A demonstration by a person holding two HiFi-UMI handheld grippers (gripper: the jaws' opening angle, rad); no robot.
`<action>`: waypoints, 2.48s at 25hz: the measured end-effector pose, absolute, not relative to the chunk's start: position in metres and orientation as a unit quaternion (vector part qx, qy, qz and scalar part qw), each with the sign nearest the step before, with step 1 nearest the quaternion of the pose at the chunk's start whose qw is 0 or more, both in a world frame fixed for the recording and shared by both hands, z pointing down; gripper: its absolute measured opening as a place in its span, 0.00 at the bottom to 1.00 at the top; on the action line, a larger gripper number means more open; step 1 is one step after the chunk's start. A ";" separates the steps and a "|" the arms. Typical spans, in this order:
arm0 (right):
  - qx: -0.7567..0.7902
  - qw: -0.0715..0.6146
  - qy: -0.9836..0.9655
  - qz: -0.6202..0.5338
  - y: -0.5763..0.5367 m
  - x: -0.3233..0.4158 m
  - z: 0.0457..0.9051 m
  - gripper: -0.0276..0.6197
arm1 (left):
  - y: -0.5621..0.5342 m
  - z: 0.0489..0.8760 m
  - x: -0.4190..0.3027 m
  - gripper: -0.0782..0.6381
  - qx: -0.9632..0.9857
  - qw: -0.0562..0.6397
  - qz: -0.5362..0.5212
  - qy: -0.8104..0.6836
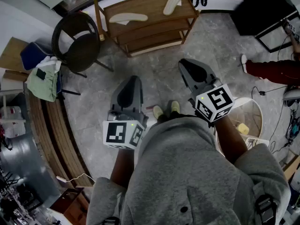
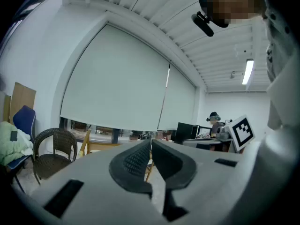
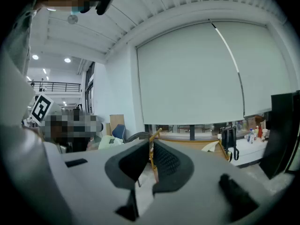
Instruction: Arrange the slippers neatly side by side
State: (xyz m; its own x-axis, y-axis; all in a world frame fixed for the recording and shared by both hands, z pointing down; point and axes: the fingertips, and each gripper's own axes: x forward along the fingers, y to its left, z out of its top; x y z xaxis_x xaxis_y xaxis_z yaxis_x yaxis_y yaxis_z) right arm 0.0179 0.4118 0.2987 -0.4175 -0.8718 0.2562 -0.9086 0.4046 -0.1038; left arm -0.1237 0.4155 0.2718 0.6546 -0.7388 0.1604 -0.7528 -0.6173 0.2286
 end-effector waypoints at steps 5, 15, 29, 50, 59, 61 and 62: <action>0.539 0.067 -0.829 0.130 0.415 0.012 0.297 0.10 | 0.421 0.271 -0.129 0.15 0.903 0.137 0.023 -0.406; 0.562 0.068 -0.816 0.119 0.418 0.003 0.300 0.10 | 0.424 0.279 -0.150 0.15 0.907 0.137 0.018 -0.399; 0.559 0.052 -0.821 0.107 0.376 0.010 0.309 0.10 | 0.379 0.288 -0.143 0.15 0.908 0.130 0.022 -0.398; 0.526 0.083 -0.835 0.140 0.213 0.057 0.342 0.10 | 0.214 0.324 -0.086 0.15 0.896 0.173 0.052 -0.405; 0.513 0.085 -0.840 0.156 0.154 0.089 0.344 0.10 | 0.154 0.322 -0.055 0.15 0.889 0.179 0.070 -0.417; 0.507 0.085 -0.844 0.152 0.137 0.094 0.343 0.10 | 0.141 0.323 -0.052 0.15 0.883 0.181 0.070 -0.427; 0.504 0.084 -0.846 0.152 0.128 0.096 0.343 0.10 | 0.134 0.325 -0.051 0.15 0.880 0.184 0.070 -0.433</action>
